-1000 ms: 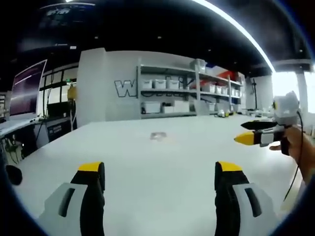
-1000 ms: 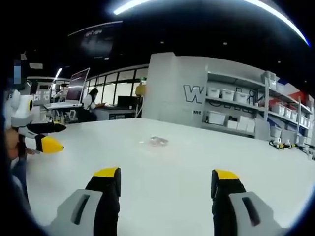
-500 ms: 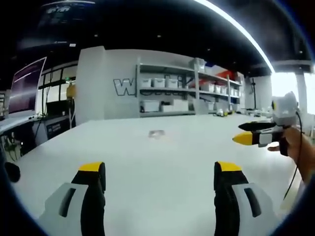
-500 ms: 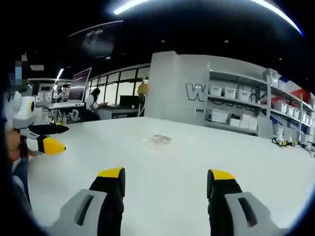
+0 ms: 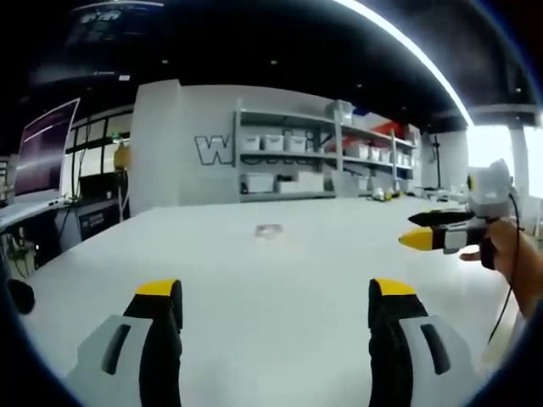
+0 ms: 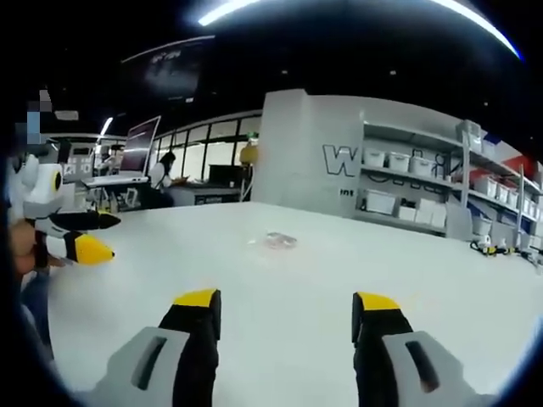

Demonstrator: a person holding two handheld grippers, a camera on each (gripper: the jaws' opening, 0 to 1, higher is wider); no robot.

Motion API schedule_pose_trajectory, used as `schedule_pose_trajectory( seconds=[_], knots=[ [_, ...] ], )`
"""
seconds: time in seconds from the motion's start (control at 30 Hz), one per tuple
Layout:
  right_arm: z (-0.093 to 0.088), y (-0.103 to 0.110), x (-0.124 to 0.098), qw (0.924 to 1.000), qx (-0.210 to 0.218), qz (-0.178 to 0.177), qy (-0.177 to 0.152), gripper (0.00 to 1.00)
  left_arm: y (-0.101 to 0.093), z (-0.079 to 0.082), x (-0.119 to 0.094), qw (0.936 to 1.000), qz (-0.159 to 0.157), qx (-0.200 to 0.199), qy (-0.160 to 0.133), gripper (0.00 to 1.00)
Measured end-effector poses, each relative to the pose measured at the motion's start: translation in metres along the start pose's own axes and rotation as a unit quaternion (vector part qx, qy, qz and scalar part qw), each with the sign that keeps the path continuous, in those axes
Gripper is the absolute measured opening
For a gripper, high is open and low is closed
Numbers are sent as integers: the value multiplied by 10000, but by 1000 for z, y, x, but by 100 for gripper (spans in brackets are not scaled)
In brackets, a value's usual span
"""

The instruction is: Open the resealable bag by pulling the two sides of the seal apart until the entire bag opening is separated and visibly accessible.

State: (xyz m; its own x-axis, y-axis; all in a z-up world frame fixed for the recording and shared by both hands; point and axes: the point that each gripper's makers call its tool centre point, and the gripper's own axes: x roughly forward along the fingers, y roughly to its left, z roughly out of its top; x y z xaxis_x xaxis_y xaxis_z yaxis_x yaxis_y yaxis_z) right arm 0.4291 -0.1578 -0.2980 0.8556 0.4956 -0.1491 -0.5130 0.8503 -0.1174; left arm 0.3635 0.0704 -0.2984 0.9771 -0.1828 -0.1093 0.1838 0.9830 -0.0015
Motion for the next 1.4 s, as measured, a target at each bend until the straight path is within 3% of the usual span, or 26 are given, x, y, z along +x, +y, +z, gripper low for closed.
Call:
schedule_pose_trajectory(
  seconds=[0.33,0.63,0.9,1.17,1.4],
  knots=[
    [-5,6,5,9997,-79,217,45,46,-3,-5,1,10000,-43,-37,64,89],
    [-1,8,17,9991,-135,390,1,39,-3,-2,-2,10000,-60,-37,23,89],
    [-8,10,31,9982,16,590,106,36,-4,-5,-3,10000,-72,-41,51,89],
    [1,10,47,9973,20,728,33,33,-1,-3,-4,10000,-50,-45,26,89],
    [-11,17,53,9963,58,836,204,33,1,-3,-5,10000,-37,-57,19,89]
  ],
)
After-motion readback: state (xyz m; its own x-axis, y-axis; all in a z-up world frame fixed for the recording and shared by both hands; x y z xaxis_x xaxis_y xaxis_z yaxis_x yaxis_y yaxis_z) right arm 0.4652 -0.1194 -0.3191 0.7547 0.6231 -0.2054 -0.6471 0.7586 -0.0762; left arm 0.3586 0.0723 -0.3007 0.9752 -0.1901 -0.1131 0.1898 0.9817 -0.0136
